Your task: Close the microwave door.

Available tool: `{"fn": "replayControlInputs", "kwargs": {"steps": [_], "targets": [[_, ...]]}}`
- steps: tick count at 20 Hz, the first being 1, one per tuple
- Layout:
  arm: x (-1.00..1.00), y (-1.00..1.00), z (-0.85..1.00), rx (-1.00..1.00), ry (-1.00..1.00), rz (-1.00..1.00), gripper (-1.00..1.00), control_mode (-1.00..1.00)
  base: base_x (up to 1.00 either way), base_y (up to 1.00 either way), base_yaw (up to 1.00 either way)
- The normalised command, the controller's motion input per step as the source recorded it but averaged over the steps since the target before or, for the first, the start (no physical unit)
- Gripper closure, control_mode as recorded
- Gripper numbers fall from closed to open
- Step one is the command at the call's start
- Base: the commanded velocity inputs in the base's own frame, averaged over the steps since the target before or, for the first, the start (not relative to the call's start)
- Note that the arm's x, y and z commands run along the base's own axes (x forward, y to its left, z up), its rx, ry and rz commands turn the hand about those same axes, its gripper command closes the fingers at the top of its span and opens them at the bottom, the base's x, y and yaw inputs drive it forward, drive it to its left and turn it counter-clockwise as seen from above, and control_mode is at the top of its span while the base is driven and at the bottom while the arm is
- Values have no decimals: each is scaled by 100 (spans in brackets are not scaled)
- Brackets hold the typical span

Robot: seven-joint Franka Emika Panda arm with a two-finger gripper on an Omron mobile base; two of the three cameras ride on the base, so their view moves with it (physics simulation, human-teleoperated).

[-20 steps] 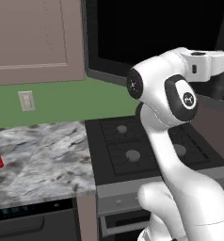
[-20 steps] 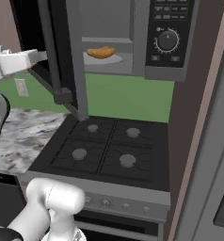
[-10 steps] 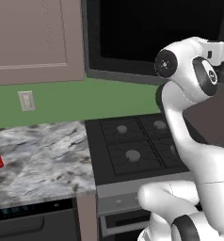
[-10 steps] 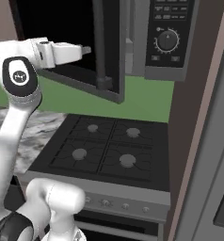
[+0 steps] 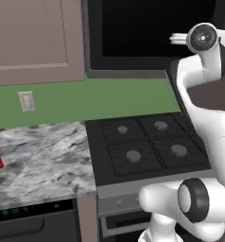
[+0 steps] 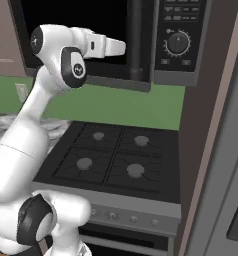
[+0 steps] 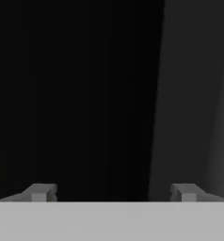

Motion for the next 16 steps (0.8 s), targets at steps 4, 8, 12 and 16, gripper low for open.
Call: {"fn": "replayControlInputs", "kwargs": {"steps": [4,8,12,16], "targets": [[84,-19,0,15,15,33,-100,-100,0,0,0],[88,0,-1,10,15,23,-100,-100,0,0,0],[94,0,-8,5,18,18,-100,-100,0,0,0],[75,0,-24,7,15,15,-100,-100,0,0,0]]}}
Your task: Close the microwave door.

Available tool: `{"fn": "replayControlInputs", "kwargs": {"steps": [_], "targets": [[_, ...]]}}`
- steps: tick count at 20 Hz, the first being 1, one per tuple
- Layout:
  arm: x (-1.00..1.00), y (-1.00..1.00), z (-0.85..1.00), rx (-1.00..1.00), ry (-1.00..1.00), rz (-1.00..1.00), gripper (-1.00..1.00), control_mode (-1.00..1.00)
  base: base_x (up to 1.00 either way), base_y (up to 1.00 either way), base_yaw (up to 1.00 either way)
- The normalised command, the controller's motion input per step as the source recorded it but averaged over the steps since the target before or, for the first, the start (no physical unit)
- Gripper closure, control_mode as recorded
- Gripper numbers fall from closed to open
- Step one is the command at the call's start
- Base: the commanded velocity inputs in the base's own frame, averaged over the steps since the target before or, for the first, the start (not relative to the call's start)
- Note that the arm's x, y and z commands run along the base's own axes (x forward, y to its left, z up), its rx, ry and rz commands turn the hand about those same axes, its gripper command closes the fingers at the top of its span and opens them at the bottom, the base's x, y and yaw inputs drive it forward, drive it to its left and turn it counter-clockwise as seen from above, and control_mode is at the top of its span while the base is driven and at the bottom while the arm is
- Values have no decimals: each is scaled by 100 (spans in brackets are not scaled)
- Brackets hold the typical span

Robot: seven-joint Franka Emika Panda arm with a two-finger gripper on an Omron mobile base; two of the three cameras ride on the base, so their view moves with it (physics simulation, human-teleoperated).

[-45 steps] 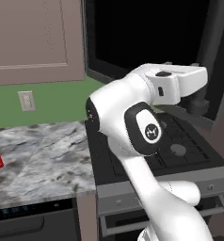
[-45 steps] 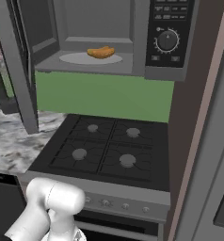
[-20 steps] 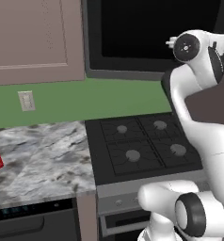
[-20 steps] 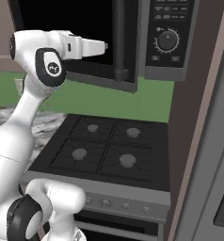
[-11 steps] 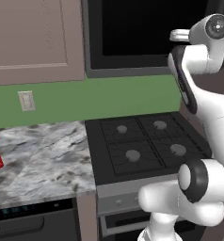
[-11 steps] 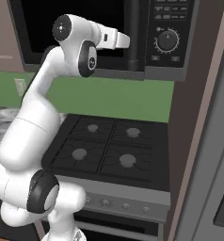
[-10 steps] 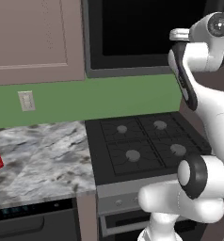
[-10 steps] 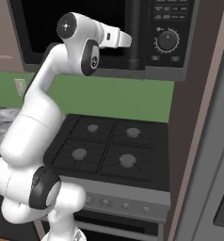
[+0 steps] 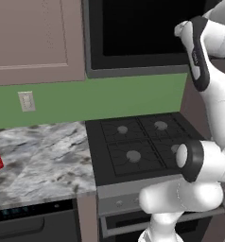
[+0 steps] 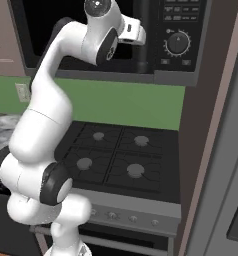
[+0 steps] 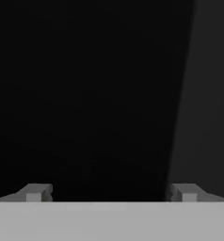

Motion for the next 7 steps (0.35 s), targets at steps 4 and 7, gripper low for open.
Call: {"fn": "replayControlInputs", "kwargs": {"steps": [4,7], "targets": [[7,11,-2,1,0,3,-100,-100,0,0,0],[0,5,0,0,-3,0,-100,-100,0,0,0]]}}
